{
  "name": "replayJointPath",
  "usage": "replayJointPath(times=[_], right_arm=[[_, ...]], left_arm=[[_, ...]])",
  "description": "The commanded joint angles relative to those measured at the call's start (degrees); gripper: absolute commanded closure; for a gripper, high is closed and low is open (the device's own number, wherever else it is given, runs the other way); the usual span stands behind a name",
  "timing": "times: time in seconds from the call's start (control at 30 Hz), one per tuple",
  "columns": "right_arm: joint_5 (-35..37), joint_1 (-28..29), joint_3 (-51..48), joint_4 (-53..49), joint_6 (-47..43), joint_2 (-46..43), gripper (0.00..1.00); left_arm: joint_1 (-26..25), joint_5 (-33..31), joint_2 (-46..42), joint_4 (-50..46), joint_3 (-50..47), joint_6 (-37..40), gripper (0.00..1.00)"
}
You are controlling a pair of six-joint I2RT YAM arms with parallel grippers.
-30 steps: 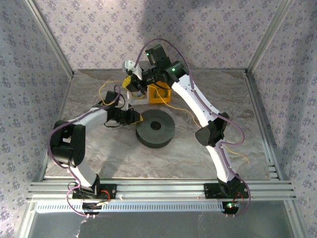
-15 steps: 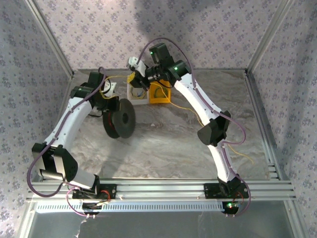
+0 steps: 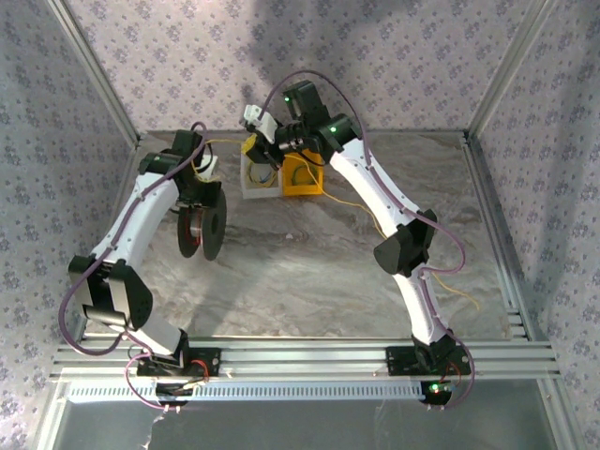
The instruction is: Wrap the cables
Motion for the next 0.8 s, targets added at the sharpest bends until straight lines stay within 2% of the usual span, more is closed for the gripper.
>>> replayJointPath(times=[0.0, 0.1, 0.23, 0.3, 0.53, 0.67, 0.77], right_arm=[[0.2, -0.3, 1.0, -0.6, 0.7, 0.3, 1.00], [0.0, -0.3, 1.0, -0.7, 0.7, 0.3, 1.00], [-0.1, -0.4, 0.8, -0.8, 0.7, 0.3, 1.00], [-0.3, -0.5, 0.6, -0.8, 0.6, 0.3, 1.00], [-1.1, -0.5, 0.1, -0.4, 0.7, 0.4, 1.00], [-1.3, -0.5, -0.1, 0.3, 1.3, 0.9, 1.00], [-1.1, -0.3, 0.0, 0.6, 1.7, 1.7, 1.00]], left_arm=[[0.2, -2.7, 1.6, -3.1, 0.1, 1.0, 1.00], [0.2, -2.7, 1.8, -2.8, 0.2, 0.9, 1.00], [0.4, -2.6, 1.2, -3.2, 1.1, 1.2, 0.83], [1.1, -2.6, 0.8, -3.8, 2.4, 2.0, 0.78], [6.6, -0.9, -0.2, -8.7, 11.0, 5.2, 0.49], [10.2, -0.9, -1.7, -11.5, 14.9, 6.7, 0.39], [14.4, 0.0, -4.9, -11.9, 14.8, 7.2, 0.36]])
